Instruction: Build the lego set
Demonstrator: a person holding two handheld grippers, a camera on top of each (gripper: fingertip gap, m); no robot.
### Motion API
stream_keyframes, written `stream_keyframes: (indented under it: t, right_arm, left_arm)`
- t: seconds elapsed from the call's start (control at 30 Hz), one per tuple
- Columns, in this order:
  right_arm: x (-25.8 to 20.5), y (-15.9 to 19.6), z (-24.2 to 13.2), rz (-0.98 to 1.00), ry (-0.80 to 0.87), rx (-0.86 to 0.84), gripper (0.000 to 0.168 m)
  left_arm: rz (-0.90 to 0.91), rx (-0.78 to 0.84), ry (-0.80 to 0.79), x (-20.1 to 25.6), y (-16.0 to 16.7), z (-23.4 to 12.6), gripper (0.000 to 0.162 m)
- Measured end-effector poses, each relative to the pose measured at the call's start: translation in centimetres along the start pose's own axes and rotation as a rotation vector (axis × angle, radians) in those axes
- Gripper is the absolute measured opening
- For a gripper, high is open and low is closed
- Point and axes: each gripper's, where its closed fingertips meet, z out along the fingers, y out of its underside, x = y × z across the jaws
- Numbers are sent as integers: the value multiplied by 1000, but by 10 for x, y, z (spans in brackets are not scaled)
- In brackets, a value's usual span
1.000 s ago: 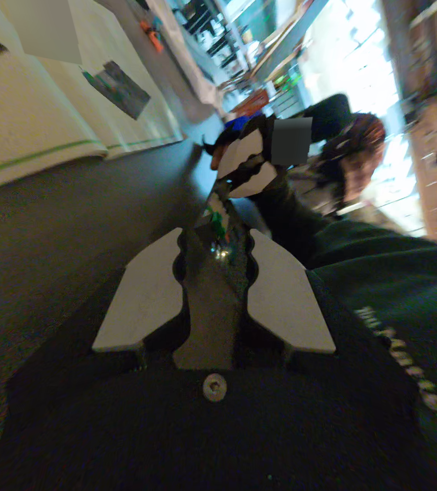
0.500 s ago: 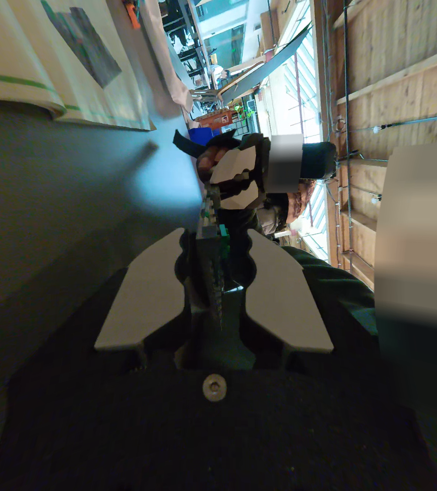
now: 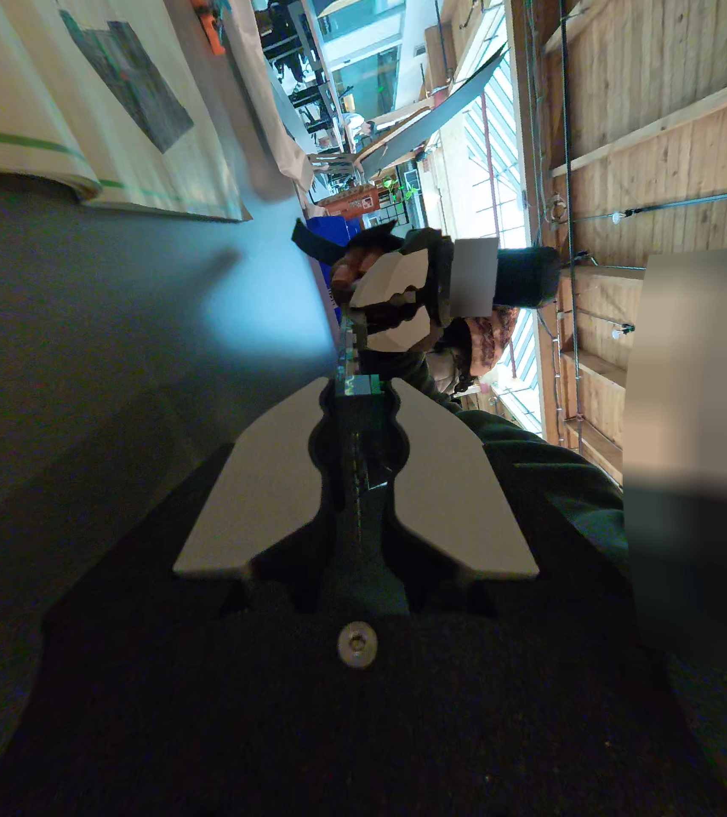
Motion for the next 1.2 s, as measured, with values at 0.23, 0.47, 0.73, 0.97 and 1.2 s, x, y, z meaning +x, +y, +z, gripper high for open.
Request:
stream_keyframes:
  t: [0.23,0.47,0.73,0.97,1.2]
  right_arm:
    - [-7,-12,-7,-19,25,-21,16]
    - [-11,-23,-17,-27,57,-26,16]
    - [-9,-23,-16,-17,73,-37,17]
    - [-6,-21,-12,-15,95,-67,16]
    - [-8,-18,-8,-9,102,-88,17]
  left_arm:
    - [18,-7,43,11,5,-1,20]
    - [64,-33,57,26,8,1,21]
    - [127,-21,44,33,4,1,22]
    - [124,-20,25,26,3,-1,21]
    - [141,-38,25,22,6,-2,21]
